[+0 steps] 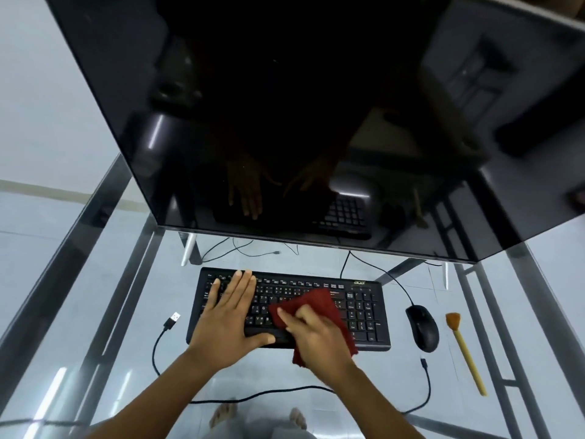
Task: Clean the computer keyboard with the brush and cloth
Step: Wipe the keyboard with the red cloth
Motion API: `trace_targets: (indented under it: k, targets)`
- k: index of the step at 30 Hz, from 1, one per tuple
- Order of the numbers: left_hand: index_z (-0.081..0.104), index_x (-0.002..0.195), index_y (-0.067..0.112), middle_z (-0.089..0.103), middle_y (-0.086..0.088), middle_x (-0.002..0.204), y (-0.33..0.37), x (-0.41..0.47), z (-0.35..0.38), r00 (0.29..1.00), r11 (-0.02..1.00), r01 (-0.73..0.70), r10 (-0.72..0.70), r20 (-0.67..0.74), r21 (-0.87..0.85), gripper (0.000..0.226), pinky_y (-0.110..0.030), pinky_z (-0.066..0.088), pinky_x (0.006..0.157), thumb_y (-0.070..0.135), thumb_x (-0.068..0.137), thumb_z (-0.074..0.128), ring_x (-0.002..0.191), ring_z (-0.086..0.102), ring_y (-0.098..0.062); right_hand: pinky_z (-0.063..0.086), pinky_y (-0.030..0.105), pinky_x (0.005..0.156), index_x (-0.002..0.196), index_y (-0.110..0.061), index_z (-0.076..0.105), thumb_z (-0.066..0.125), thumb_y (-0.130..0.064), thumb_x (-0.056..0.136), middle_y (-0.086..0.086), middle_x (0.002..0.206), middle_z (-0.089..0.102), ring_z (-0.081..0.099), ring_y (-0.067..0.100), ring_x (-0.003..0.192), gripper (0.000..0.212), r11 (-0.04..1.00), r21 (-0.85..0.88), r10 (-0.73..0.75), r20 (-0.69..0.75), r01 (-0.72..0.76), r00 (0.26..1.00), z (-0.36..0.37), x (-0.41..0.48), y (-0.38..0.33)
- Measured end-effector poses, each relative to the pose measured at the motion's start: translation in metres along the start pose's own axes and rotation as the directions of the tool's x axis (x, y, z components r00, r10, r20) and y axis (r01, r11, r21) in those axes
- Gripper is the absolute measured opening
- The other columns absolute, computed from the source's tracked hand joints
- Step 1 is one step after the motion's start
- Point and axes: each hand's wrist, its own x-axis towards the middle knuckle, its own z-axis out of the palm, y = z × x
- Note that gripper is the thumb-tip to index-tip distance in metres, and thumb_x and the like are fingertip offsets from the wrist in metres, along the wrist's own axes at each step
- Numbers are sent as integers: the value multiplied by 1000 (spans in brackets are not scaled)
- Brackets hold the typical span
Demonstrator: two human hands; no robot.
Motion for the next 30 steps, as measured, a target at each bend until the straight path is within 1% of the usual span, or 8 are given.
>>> trace_targets:
  k: [4,5,9,14,16,20,25,30]
  targets:
    - [23,152,10,17,-3,160,-3,-1,-1,1000,1000,17,-17,11,8,113,-49,5,117,91,74,28,149,8,-16,59,28,57,133,-23,56,62,-15,91,0,101,58,68,11,72,43,912,36,410,-122,-409,904,-3,26,12]
    - [24,151,9,19,-3,160,-3,-1,-2,1000,1000,17,-17,14,7,112,-49,5,116,90,74,29,149,10,-17,59,26,57,133,-23,56,64,-15,90,1,100,59,68,11,71,44,909,31,416,-126,-416,900,1,32,4]
    - [27,150,8,22,-5,159,-4,-2,-2,1000,1000,5,-5,29,-10,111,-49,7,117,88,74,34,148,14,-18,52,22,48,130,-28,57,62,-16,84,-2,90,54,63,12,66,47,999,29,18,-3,-18,1000,10,43,-24]
    - [24,151,8,18,-4,160,-3,-2,-4,999,1000,20,-21,37,9,113,-50,8,116,90,74,30,149,10,-18,58,23,61,137,-27,50,55,-23,94,-2,105,58,67,7,79,44,934,-75,340,-120,-350,933,5,55,-3]
    - [24,151,9,18,-4,160,-4,-3,-4,998,1000,22,-22,54,1,112,-50,7,117,90,74,29,149,9,-18,58,28,74,144,-26,38,37,-29,99,0,120,55,65,15,91,46,956,-90,277,-23,-278,961,12,58,-13]
    - [28,150,7,20,-7,159,-7,-2,-5,999,1000,-12,12,36,13,112,-51,10,115,89,73,31,148,14,-20,56,29,56,138,-24,49,56,-28,94,2,108,56,64,20,73,45,999,17,26,94,-27,995,-1,50,-23]
    - [12,153,8,6,-6,161,-55,-15,-23,994,994,106,-106,24,23,127,-52,0,117,97,64,30,149,5,-21,60,28,61,140,-30,45,56,-29,95,-3,106,53,61,13,70,47,963,-127,239,2,-237,971,-3,34,16]
    - [-17,150,22,-22,9,158,-90,-24,-30,990,987,51,-30,138,-151,130,-38,-15,117,93,59,40,144,-21,-4,56,23,49,126,-24,62,69,-13,86,-5,86,51,53,10,53,42,999,17,36,20,-36,999,0,46,-17]
